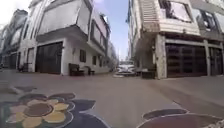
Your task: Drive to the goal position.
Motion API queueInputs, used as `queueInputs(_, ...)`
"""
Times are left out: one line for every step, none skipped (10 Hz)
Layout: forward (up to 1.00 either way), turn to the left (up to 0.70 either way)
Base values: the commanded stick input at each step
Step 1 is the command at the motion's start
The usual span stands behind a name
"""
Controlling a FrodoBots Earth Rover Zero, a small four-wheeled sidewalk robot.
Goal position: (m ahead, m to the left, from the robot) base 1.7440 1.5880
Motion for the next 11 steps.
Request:
queueInputs(0.85, -0.34)
queueInputs(0.85, -0.16)
queueInputs(0.85, 0.0)
queueInputs(0.85, 0.0)
queueInputs(0.85, 0.0)
queueInputs(0.85, 0.0)
queueInputs(0.85, 0.0)
queueInputs(0.85, 0.0)
queueInputs(0.85, 0.0)
queueInputs(0.85, 0.0)
queueInputs(0.85, 0.0)
